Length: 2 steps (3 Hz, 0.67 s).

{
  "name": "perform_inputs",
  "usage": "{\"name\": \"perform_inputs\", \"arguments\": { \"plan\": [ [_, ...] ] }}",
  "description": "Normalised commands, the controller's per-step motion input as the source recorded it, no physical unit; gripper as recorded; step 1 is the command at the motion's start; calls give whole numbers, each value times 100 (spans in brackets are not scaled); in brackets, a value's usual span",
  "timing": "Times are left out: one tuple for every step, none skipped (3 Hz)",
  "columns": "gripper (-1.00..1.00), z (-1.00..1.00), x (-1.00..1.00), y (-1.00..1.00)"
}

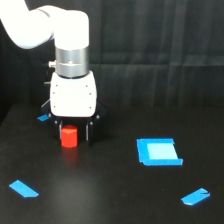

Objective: Pick up the red object from the table

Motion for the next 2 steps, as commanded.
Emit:
{"name": "perform_inputs", "arguments": {
  "plan": [
    [-100, -15, 12, -3],
    [-100, -17, 3, -1]
  ]
}}
